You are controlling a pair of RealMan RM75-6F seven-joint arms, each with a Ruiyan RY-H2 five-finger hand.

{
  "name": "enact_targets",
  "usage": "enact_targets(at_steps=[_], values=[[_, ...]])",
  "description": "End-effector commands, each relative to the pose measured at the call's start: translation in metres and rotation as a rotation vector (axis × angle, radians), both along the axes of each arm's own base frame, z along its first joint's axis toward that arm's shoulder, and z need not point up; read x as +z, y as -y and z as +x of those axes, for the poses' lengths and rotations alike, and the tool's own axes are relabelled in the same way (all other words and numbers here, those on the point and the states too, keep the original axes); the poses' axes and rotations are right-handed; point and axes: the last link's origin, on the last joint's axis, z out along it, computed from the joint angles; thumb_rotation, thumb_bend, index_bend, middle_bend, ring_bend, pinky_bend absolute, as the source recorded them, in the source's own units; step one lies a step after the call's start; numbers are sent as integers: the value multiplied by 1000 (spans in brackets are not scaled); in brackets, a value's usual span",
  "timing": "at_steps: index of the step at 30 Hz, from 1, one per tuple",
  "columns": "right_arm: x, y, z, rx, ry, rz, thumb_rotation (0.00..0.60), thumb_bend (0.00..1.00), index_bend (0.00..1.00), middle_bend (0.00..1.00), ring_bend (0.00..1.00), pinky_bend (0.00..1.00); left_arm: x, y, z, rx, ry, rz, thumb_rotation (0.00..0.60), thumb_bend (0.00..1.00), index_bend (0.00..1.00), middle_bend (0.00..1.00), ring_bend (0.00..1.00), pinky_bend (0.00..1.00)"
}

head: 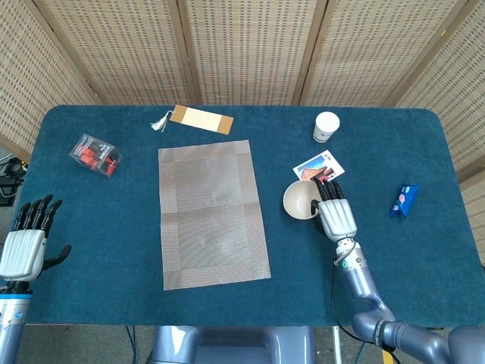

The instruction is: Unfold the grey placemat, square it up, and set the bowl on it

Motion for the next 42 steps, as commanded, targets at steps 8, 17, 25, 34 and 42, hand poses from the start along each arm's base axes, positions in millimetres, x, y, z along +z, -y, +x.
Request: enact_targets(at_steps=[8,17,25,34,42], values=[[21,27,-2,-17,-5,-90,600,537,701,105,0,0,0,0,-1,3,-1,0,600,239,77,0,0,0],[61,61,-30,-113,-45,-207,600,512,699,105,0,0,1,1,3,-9,-1,4,600,238,77,0,0,0],[79,68,-63,-212,-133,-248,600,443,671,72,0,0,0,7,8,-30,-8,-6,600,238,77,0,0,0],[76,63,-75,-259,-144,-231,600,431,665,62,0,0,-1,10,11,-43,-10,-12,600,238,77,0,0,0],[72,64,-88,-298,-169,-210,600,420,665,62,0,0,-1,11,12,-50,-10,-16,600,238,77,0,0,0]])
